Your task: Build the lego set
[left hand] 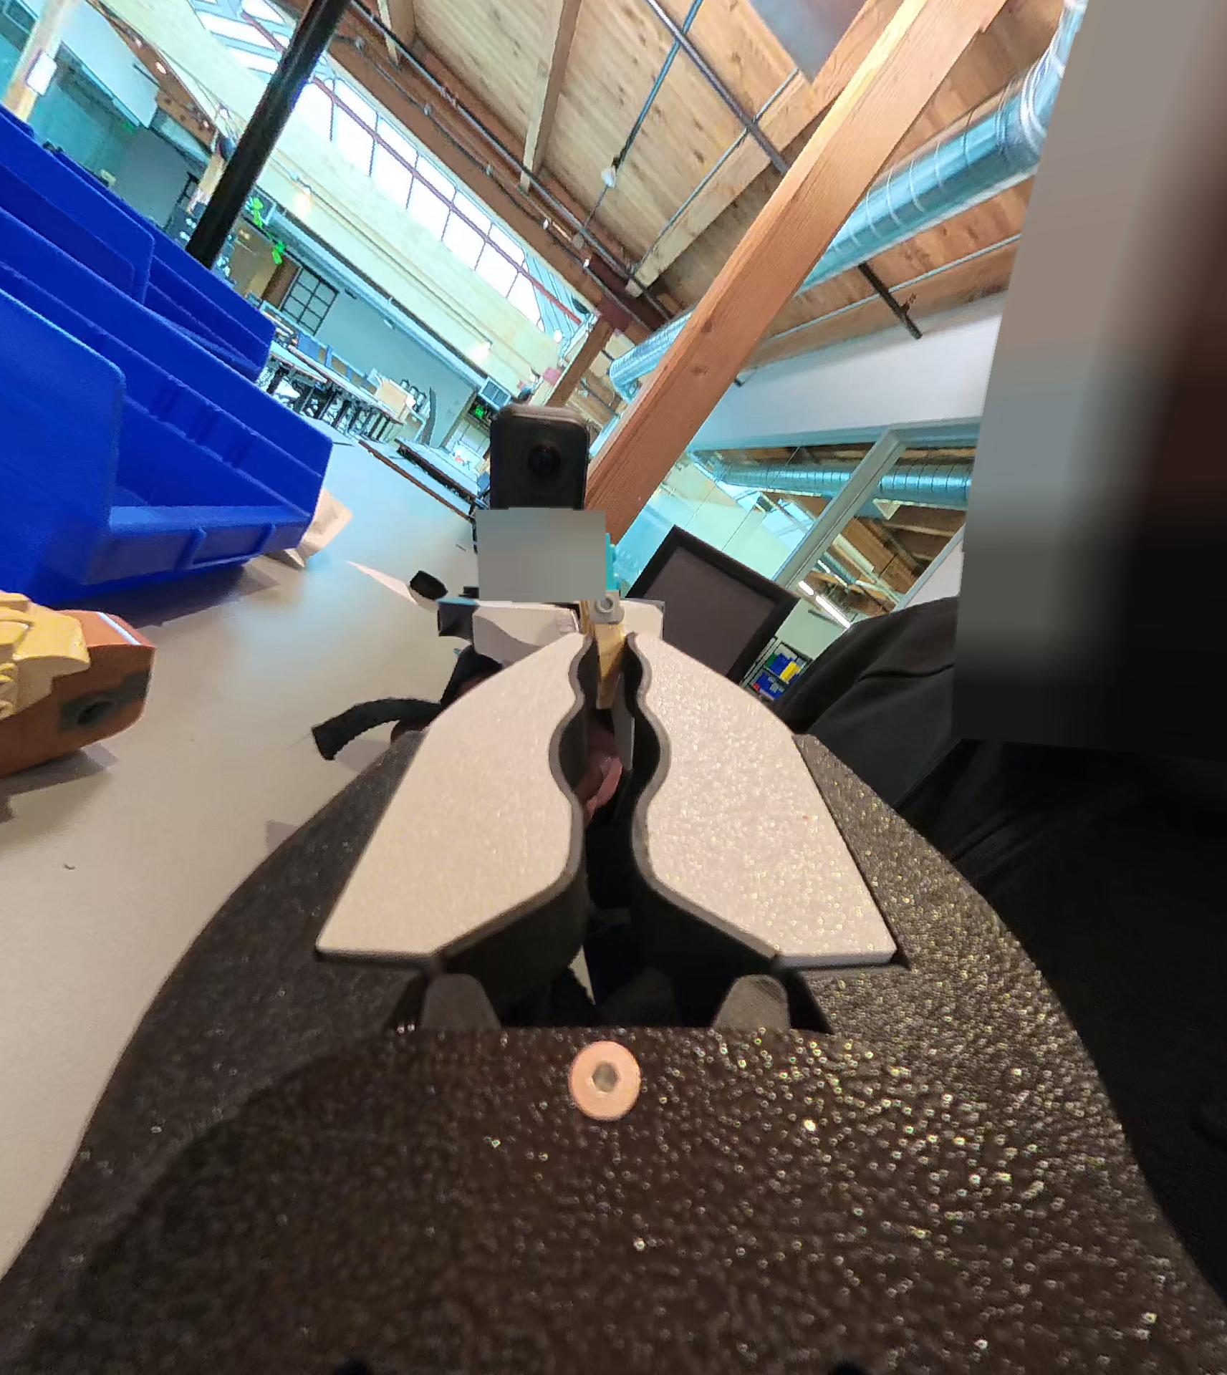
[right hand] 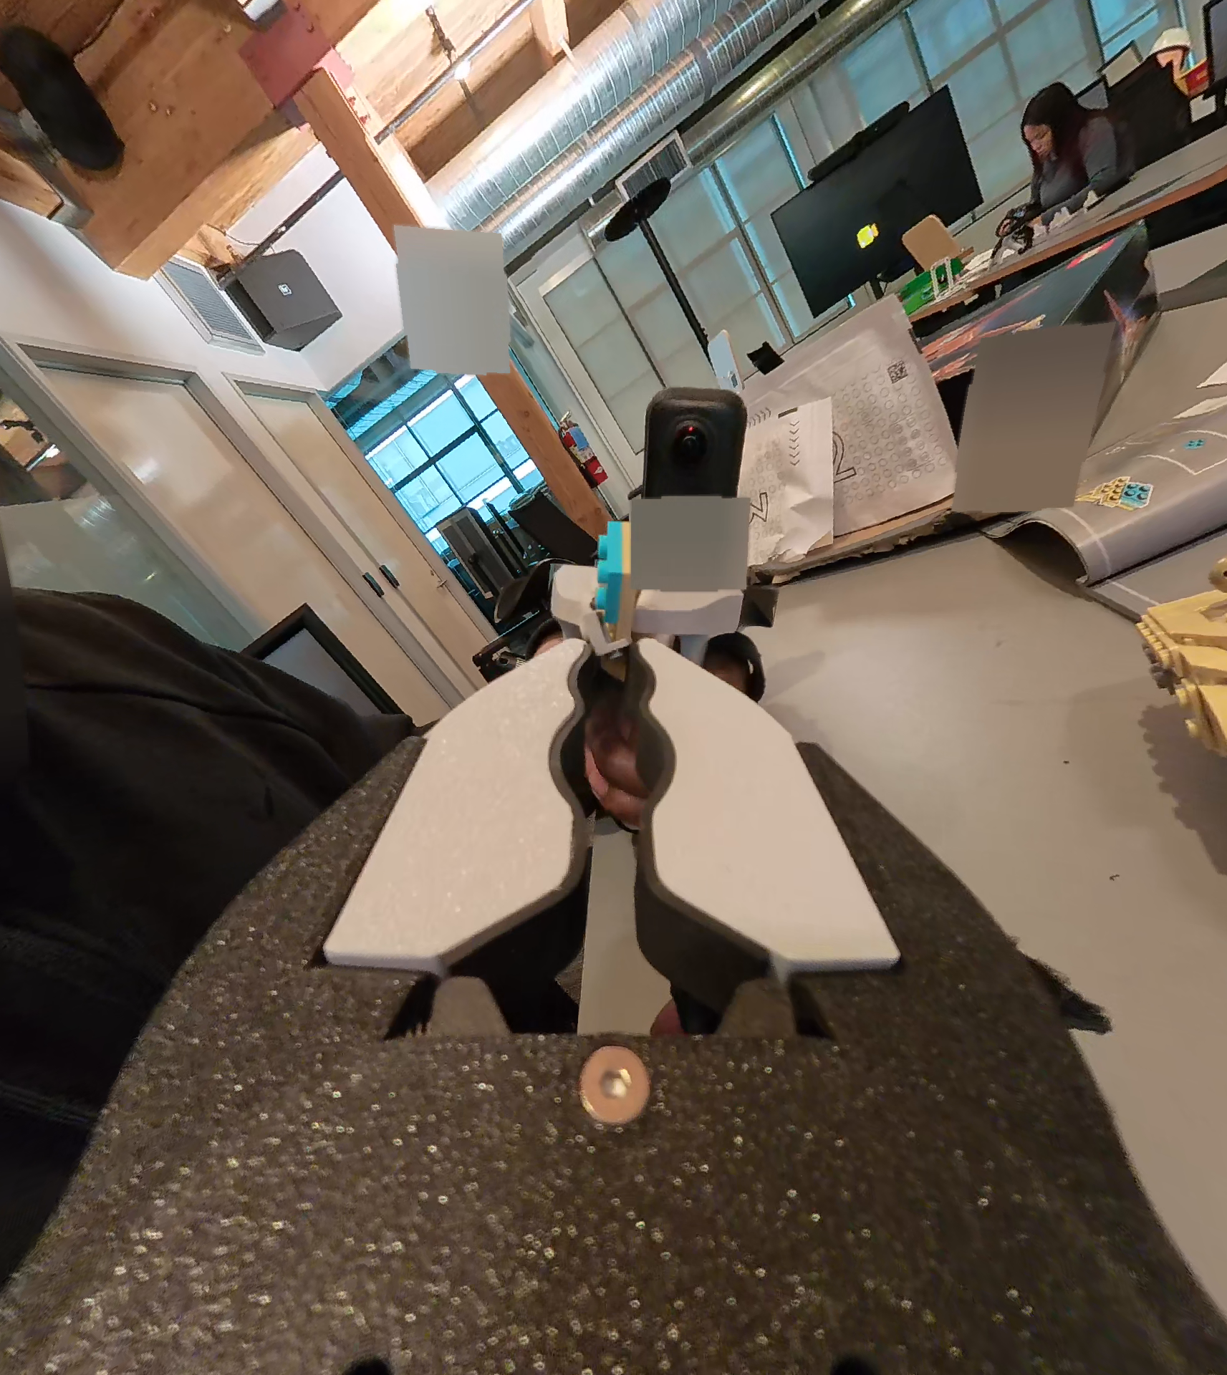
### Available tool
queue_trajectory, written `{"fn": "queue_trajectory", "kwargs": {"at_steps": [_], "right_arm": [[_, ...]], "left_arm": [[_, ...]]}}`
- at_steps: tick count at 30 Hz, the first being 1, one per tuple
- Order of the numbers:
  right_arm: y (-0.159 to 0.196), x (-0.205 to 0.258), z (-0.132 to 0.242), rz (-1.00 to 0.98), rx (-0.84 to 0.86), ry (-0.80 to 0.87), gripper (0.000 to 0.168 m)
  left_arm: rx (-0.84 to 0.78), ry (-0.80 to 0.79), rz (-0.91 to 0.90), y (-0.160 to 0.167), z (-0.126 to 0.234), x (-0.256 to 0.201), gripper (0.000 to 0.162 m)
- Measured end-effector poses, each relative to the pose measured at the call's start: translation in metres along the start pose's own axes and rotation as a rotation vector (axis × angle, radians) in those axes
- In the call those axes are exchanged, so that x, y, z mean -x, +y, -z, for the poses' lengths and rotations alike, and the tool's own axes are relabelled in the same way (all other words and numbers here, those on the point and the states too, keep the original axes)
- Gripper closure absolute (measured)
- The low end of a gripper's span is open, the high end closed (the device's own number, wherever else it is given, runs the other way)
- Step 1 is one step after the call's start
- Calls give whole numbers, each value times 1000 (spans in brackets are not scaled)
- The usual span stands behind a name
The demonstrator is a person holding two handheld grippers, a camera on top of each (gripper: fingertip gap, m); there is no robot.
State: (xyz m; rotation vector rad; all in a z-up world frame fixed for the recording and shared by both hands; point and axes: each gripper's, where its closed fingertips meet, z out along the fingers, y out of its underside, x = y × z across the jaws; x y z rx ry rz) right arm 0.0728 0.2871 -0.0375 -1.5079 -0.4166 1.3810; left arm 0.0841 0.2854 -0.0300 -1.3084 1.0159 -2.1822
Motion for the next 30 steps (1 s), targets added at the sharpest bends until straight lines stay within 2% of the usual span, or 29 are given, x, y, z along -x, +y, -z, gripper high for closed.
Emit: {"fn": "queue_trajectory", "kwargs": {"at_steps": [8,14,22,30], "right_arm": [[0,-1,3,10,-4,-1,161],[13,-4,-2,108,108,73,161],[19,-3,-6,251,211,149,161],[12,7,-8,295,183,135,160]], "left_arm": [[57,-34,-69,2,1,1,142],[170,-118,-182,4,-6,2,133],[339,-214,-354,13,-6,1,143],[263,-164,-371,4,-8,-17,152]]}}
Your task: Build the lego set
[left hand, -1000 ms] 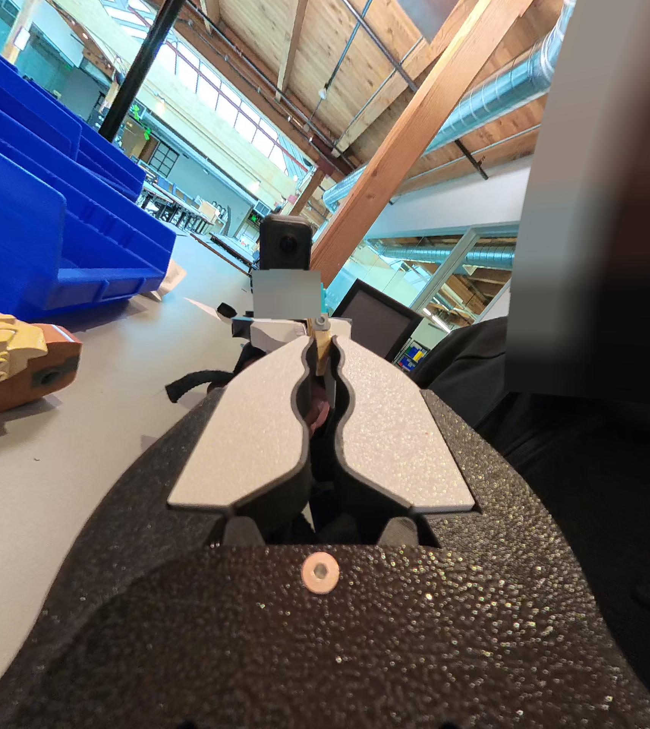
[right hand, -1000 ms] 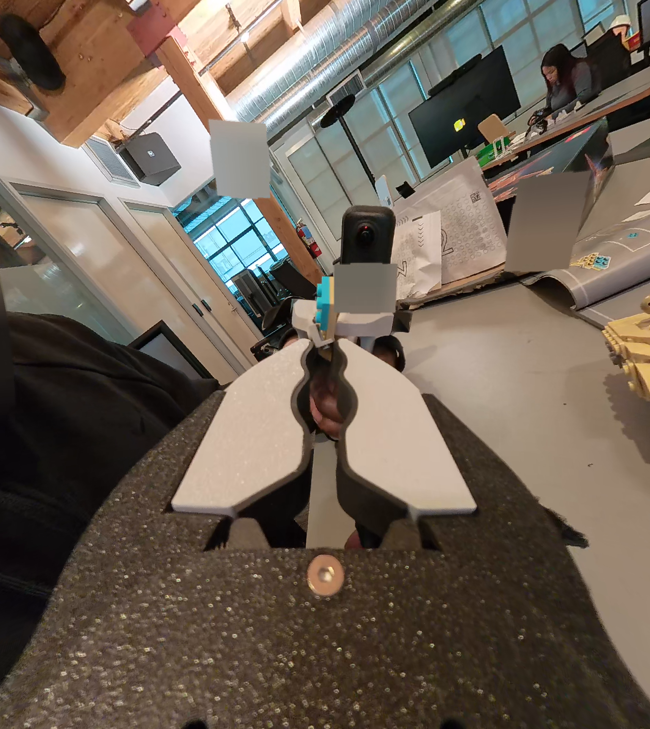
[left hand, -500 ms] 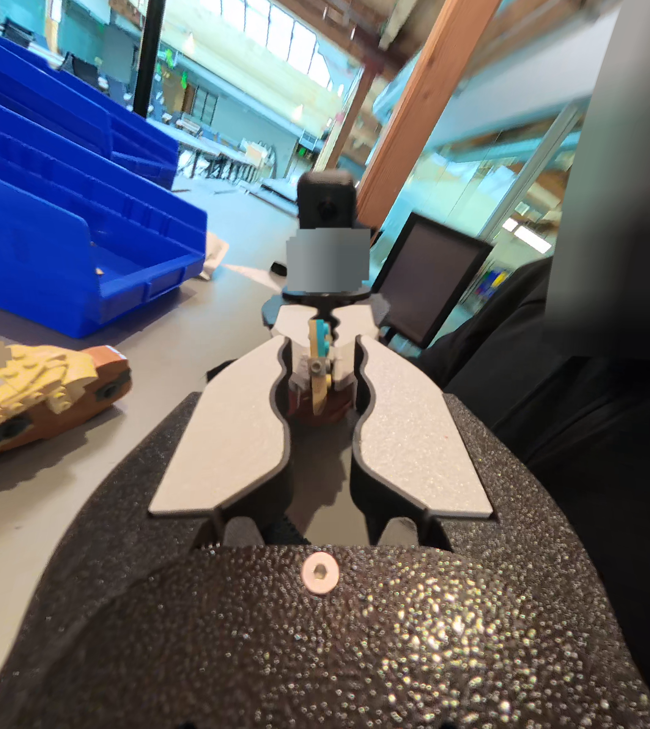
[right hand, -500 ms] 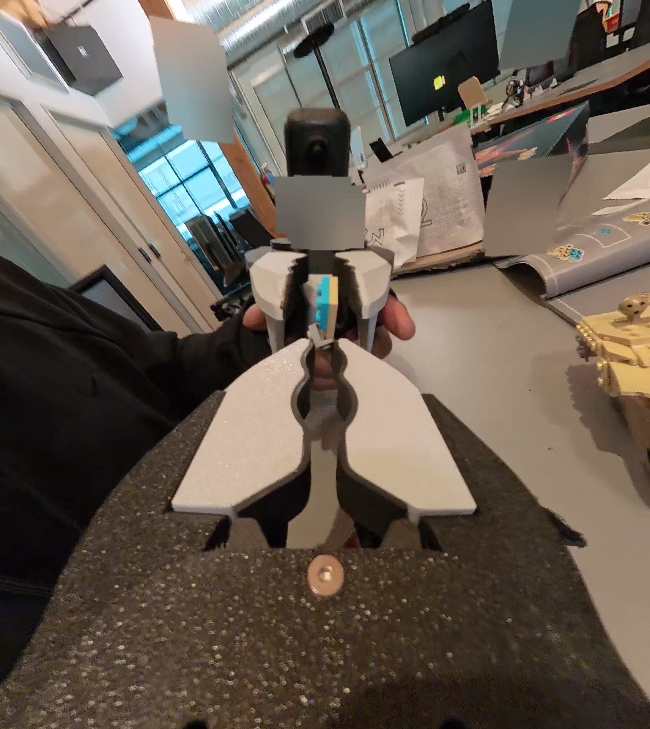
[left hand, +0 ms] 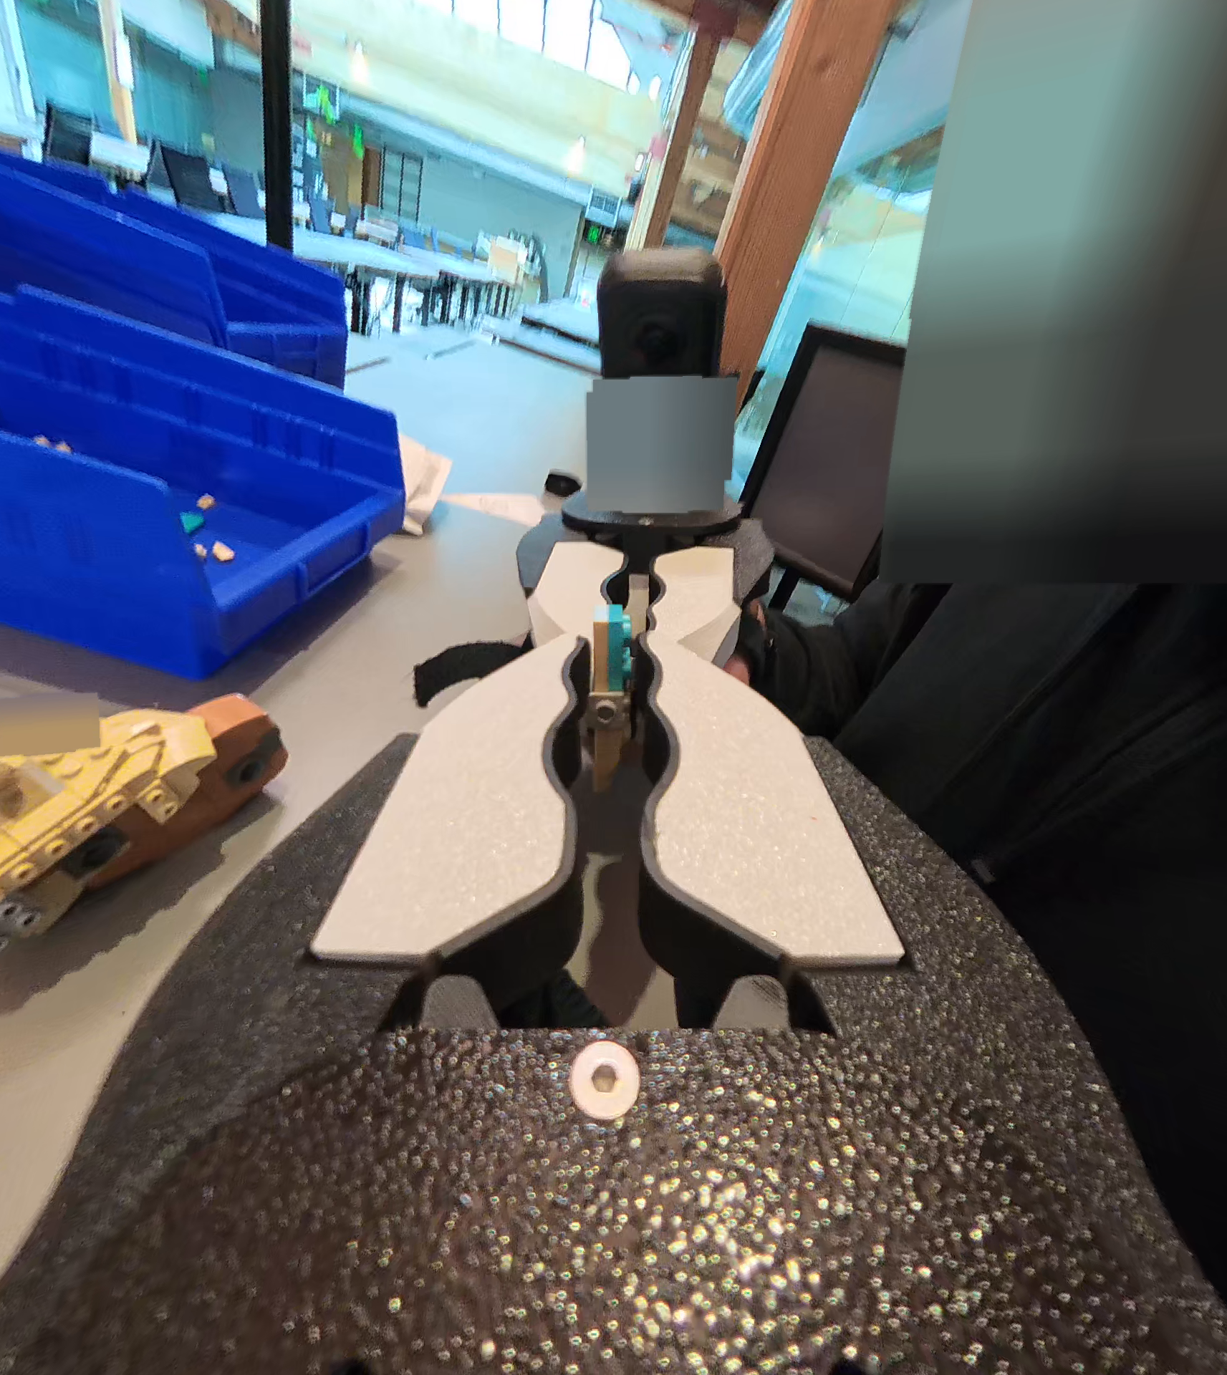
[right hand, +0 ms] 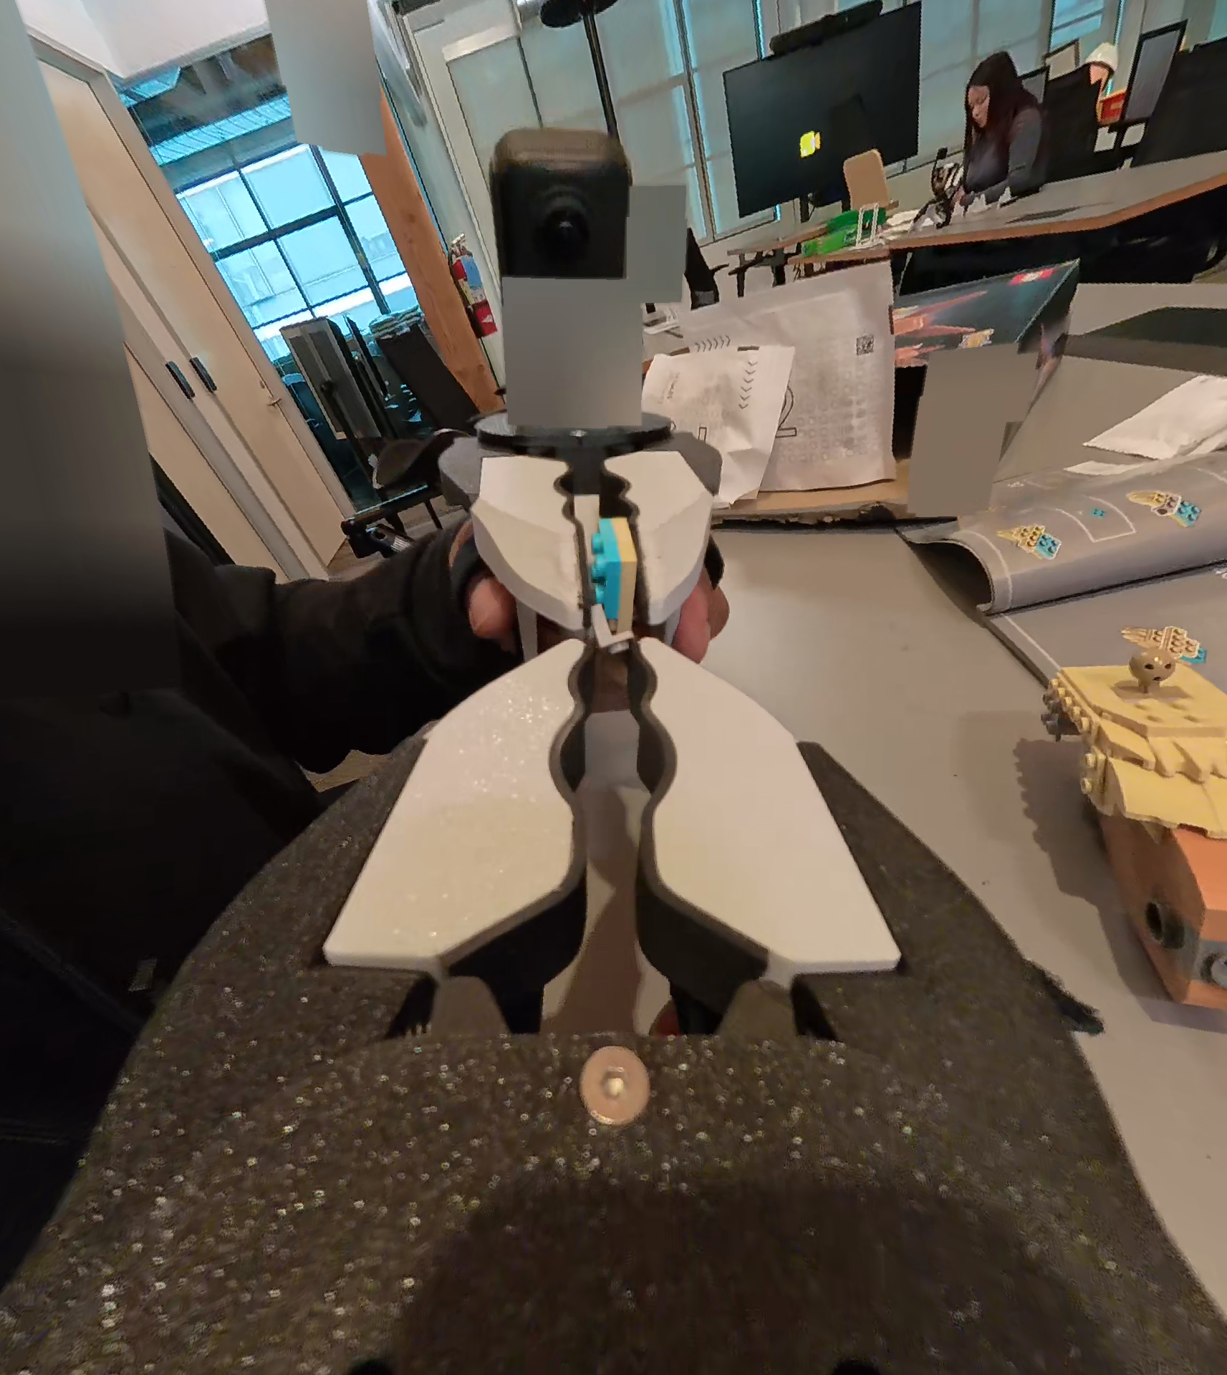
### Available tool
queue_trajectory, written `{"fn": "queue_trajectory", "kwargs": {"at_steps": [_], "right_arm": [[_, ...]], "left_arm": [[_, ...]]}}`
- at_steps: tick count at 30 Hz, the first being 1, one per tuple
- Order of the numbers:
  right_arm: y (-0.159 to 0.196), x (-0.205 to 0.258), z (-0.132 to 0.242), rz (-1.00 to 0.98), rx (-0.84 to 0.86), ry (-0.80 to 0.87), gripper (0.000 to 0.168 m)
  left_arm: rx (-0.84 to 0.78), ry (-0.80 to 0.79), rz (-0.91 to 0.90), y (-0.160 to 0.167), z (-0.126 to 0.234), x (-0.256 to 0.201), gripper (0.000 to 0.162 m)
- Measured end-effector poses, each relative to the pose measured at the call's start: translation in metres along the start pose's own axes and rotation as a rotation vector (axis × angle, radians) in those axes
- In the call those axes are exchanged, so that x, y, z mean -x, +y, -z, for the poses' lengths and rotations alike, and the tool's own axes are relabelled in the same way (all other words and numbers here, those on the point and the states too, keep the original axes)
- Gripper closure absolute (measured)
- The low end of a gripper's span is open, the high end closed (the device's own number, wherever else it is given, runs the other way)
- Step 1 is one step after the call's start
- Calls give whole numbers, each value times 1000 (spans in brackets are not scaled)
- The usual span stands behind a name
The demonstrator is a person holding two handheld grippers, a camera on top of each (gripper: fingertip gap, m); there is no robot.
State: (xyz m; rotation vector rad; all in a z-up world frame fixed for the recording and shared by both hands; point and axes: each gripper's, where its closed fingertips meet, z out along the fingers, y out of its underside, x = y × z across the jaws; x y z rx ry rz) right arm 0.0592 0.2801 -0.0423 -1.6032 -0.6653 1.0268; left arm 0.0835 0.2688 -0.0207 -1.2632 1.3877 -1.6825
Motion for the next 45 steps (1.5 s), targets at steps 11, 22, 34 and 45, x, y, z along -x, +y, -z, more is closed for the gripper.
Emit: {"fn": "queue_trajectory", "kwargs": {"at_steps": [11,22,34,45], "right_arm": [[-8,-12,1,-44,-32,63,160],[-5,-25,6,-80,-55,129,162],[-11,-34,7,11,-97,199,161],[3,-42,10,373,26,275,159]], "left_arm": [[-289,66,380,-10,2,20,154],[-511,57,688,-10,8,39,154],[-502,7,775,3,10,48,153],[-504,-18,875,12,11,51,153]]}}
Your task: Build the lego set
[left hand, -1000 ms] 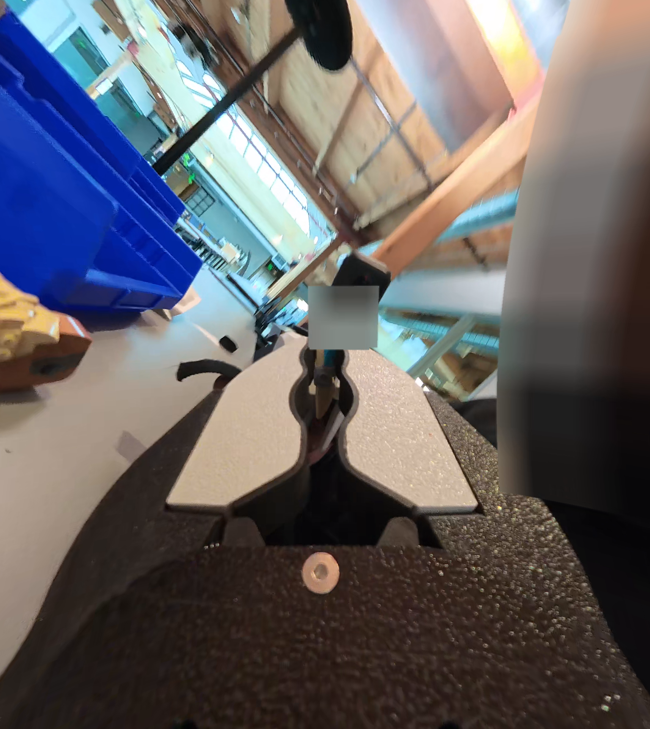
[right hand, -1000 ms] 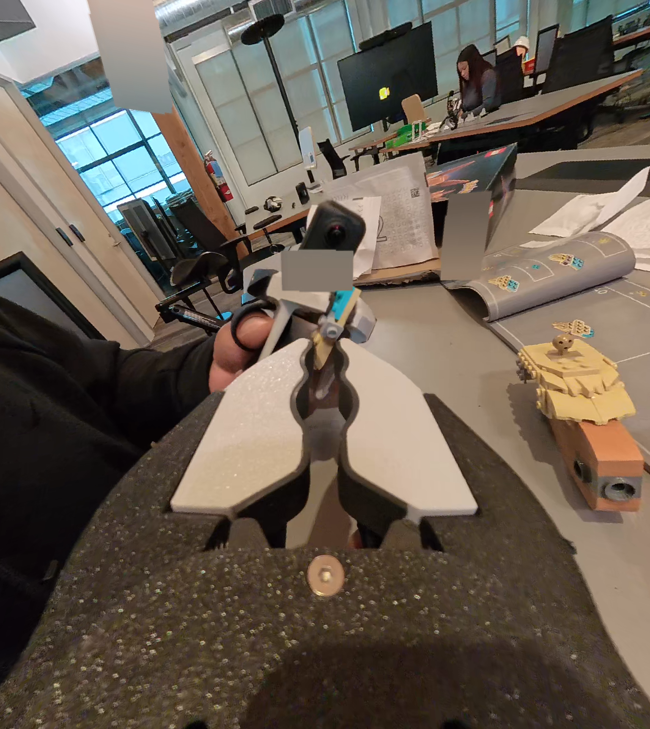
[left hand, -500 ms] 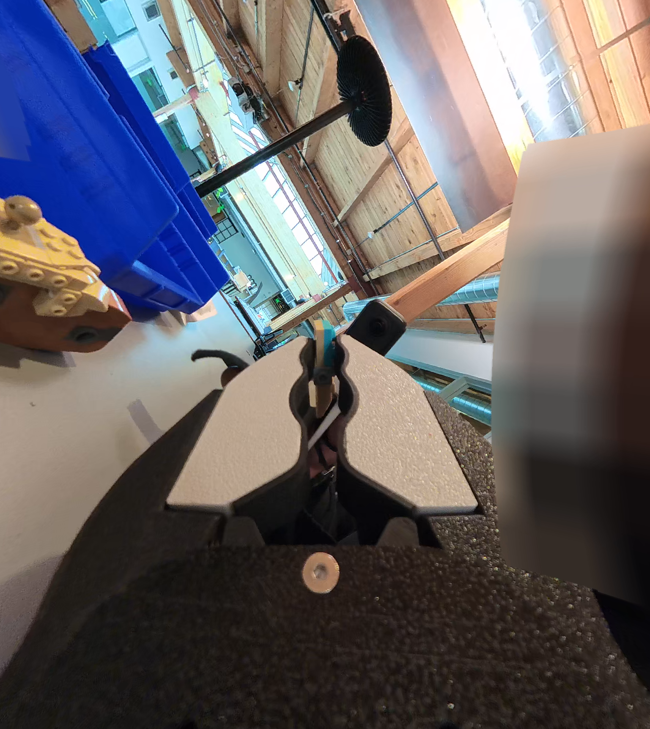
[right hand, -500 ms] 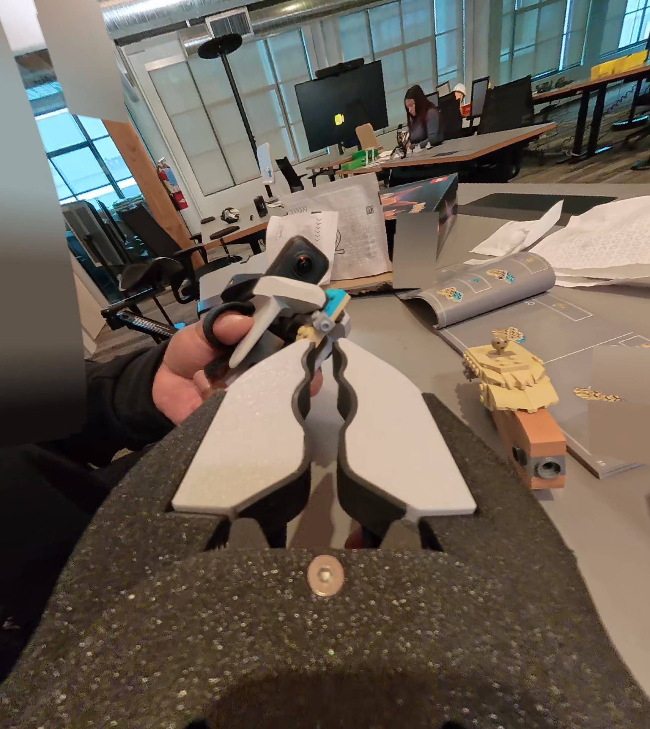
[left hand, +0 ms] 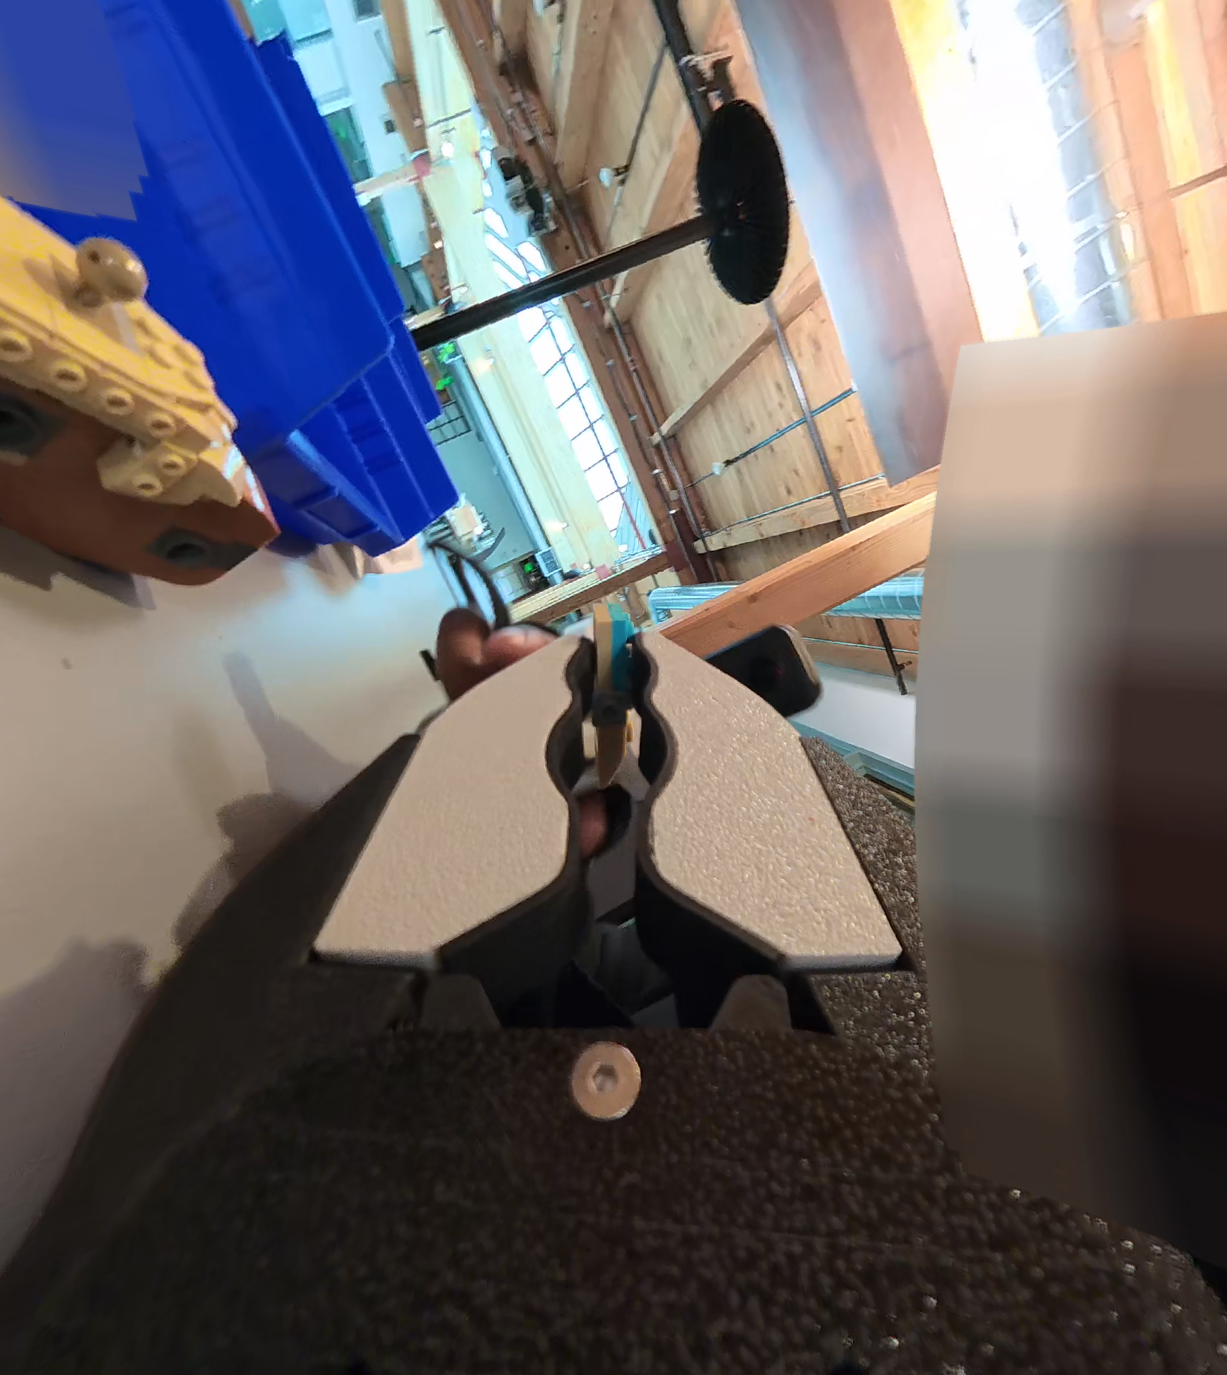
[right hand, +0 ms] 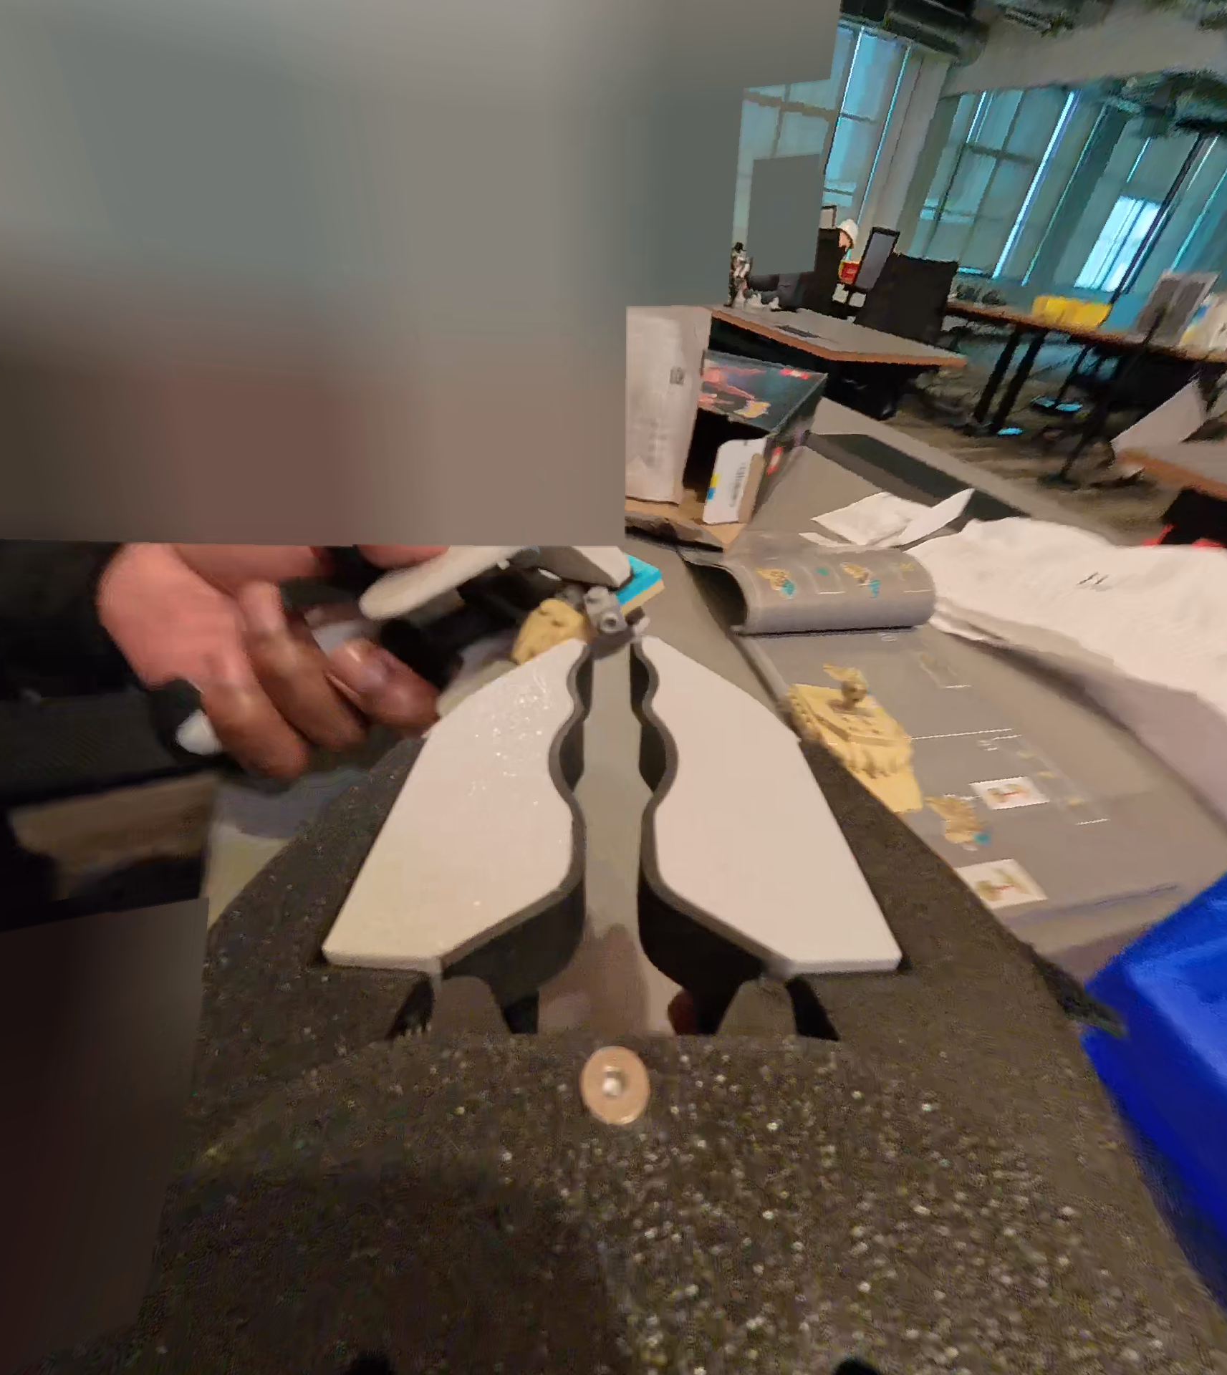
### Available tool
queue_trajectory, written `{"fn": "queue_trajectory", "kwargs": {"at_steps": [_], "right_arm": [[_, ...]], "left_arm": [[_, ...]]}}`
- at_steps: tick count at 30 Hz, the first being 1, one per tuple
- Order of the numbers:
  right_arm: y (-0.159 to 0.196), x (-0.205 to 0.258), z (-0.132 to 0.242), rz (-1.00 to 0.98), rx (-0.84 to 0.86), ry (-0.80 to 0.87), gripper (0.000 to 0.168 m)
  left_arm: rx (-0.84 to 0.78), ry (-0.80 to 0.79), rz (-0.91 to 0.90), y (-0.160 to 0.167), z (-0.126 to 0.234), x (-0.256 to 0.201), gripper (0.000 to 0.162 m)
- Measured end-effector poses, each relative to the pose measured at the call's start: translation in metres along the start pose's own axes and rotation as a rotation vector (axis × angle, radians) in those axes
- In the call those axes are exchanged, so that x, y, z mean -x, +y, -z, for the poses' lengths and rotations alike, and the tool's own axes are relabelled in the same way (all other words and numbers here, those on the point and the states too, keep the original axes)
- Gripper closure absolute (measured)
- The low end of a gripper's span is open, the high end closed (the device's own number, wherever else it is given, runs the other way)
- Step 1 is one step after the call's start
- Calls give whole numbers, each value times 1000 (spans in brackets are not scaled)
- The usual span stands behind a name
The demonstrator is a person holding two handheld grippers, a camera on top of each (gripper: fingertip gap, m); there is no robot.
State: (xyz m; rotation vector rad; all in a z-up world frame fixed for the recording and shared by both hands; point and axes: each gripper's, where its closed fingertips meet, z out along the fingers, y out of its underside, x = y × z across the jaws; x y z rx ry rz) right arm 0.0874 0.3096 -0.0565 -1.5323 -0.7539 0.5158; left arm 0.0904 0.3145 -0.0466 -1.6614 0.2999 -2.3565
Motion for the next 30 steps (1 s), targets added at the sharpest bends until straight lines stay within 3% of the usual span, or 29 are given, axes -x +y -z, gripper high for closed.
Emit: {"fn": "queue_trajectory", "kwargs": {"at_steps": [3,9,30], "right_arm": [[4,-1,2,145,53,-19,159],[5,1,2,236,92,-84,158],[15,5,4,287,144,-162,161]], "left_arm": [[16,-33,23,4,-1,4,153],[18,-38,50,7,-2,6,153],[57,-44,121,16,-2,16,153]]}}
